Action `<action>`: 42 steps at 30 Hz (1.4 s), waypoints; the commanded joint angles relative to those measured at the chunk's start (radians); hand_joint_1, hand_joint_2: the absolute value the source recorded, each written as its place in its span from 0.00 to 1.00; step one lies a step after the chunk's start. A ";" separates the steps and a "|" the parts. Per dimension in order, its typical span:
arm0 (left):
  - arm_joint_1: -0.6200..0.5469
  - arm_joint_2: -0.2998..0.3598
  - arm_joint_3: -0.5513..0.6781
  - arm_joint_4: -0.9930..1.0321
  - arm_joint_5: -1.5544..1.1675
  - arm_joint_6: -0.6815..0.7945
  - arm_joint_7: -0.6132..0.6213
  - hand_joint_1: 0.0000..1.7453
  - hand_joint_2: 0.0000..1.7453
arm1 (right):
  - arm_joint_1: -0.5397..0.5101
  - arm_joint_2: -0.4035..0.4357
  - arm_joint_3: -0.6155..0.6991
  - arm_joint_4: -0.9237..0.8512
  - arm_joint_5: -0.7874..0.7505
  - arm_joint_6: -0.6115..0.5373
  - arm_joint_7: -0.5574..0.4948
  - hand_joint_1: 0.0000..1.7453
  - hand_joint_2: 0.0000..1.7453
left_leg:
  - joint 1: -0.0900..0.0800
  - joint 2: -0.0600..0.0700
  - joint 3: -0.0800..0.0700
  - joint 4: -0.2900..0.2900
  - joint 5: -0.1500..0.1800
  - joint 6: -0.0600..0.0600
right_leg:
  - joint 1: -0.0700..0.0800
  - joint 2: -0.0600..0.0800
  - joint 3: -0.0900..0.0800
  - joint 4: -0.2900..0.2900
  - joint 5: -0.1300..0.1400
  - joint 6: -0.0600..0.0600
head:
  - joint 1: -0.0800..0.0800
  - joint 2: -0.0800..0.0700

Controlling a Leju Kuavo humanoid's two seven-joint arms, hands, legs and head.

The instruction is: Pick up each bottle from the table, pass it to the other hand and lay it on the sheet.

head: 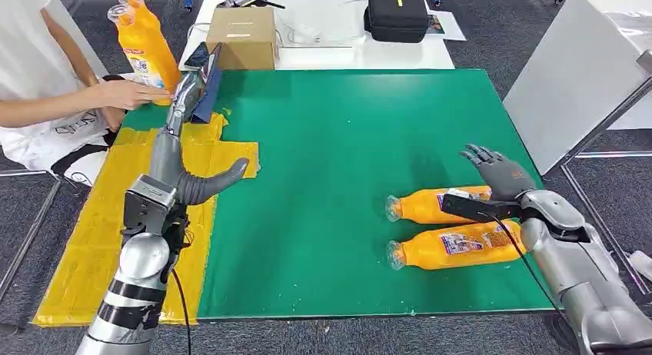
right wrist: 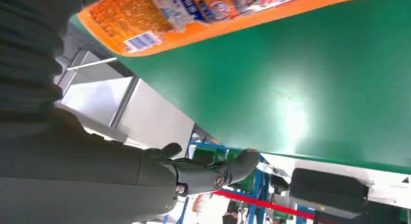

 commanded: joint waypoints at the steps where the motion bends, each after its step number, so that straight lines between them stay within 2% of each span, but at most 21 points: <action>1: -0.040 0.005 -0.014 0.067 0.000 -0.001 0.001 0.00 1.00 | -0.074 0.050 0.052 0.128 0.000 -0.004 -0.001 0.00 1.00 | 0.000 0.004 0.005 -0.001 -0.001 0.000 | 0.001 0.003 0.004 -0.001 0.000 -0.003 | 0.000 0.000; 7: -0.040 0.005 -0.014 0.067 0.000 -0.001 0.001 0.00 1.00 | -0.074 0.050 0.052 0.128 0.000 -0.004 -0.001 0.00 1.00 | 0.000 0.004 0.004 -0.001 -0.001 0.000 | 0.001 0.002 0.004 -0.001 0.000 -0.003 | 0.000 0.000; 13: -0.046 0.003 -0.011 0.075 0.017 -0.004 -0.004 0.00 1.00 | -0.073 0.085 0.070 0.208 0.011 -0.014 -0.006 0.00 1.00 | 0.001 0.004 0.005 -0.001 -0.001 0.000 | 0.002 0.003 0.005 -0.002 0.000 -0.002 | 0.000 0.000; 21: -0.057 0.007 -0.005 0.097 0.035 0.000 -0.010 0.00 1.00 | -0.093 0.075 0.092 0.282 0.005 0.014 -0.024 0.00 1.00 | 0.000 0.002 0.003 0.000 -0.001 0.000 | 0.001 0.001 0.003 -0.001 0.000 -0.002 | 0.000 0.000; 25: -0.057 0.002 -0.012 0.095 0.036 0.000 -0.011 0.00 1.00 | -0.070 0.080 0.087 0.303 -0.002 0.002 -0.025 0.00 1.00 | 0.001 0.003 0.007 -0.001 -0.002 0.000 | 0.002 0.001 0.007 -0.003 -0.001 -0.003 | 0.000 0.000; 33: -0.067 0.012 -0.014 0.093 0.046 0.002 -0.014 0.00 1.00 | -0.064 0.087 0.082 0.347 -0.014 0.002 -0.033 0.00 1.00 | 0.001 0.001 0.003 0.000 -0.001 0.000 | 0.001 0.000 0.003 -0.001 0.000 -0.002 | 0.000 0.000; 40: -0.079 0.010 -0.031 0.113 0.052 0.001 -0.013 0.00 1.00 | -0.076 0.087 0.099 0.402 0.000 0.006 -0.013 0.00 1.00 | 0.001 0.001 0.004 -0.001 -0.001 0.000 | 0.001 0.000 0.004 -0.001 0.000 -0.002 | 0.000 0.000; 41: -0.081 0.011 -0.034 0.116 0.055 0.001 -0.013 0.00 1.00 | -0.078 0.088 0.095 0.412 -0.002 0.001 -0.008 0.20 1.00 | 0.001 0.001 0.005 -0.001 -0.001 0.000 | 0.001 0.000 0.005 -0.002 -0.001 -0.002 | 0.000 0.000; 42: -0.082 0.012 -0.035 0.117 0.057 0.002 -0.013 0.00 1.00 | -0.079 0.088 0.093 0.418 -0.003 0.000 -0.003 0.77 1.00 | 0.001 0.001 0.004 -0.001 -0.001 0.000 | 0.001 0.000 0.004 -0.002 0.000 -0.002 | 0.000 0.000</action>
